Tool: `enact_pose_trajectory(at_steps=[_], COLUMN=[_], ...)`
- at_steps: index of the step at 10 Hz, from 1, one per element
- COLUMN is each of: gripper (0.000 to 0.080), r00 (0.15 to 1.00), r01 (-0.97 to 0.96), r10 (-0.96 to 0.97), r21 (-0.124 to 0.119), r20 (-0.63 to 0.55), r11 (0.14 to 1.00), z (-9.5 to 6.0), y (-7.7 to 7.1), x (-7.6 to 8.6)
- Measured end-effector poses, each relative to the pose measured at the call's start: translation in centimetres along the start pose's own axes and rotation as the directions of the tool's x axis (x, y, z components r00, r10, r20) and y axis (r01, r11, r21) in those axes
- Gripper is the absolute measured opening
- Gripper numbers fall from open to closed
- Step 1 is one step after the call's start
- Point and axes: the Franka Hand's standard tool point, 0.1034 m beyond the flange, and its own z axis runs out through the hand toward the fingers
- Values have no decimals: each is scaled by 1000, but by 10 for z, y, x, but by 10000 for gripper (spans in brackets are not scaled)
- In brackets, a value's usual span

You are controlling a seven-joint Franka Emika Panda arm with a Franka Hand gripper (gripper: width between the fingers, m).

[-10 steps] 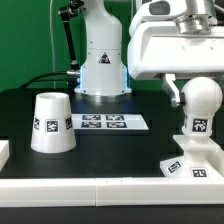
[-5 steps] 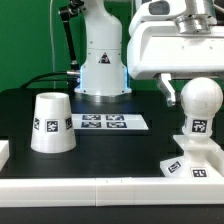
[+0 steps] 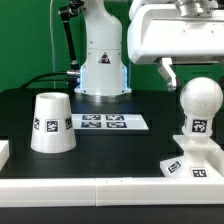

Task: Assemble lamp

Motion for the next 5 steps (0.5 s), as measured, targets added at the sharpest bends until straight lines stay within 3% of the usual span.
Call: enact_pose_trajectory(at_steps=[1, 2, 4, 5], gripper=[699, 699, 699, 699], r00=[1000, 997, 978, 945], r01=[0, -3, -7, -17], r10=[0, 2, -1, -4], r21=[-1, 20, 40, 62], r20=[-3, 80, 209, 328], r11=[1000, 1000, 999, 998], z=[0, 2, 7, 6], y=[0, -4, 5, 7], x=[1, -6, -6, -11])
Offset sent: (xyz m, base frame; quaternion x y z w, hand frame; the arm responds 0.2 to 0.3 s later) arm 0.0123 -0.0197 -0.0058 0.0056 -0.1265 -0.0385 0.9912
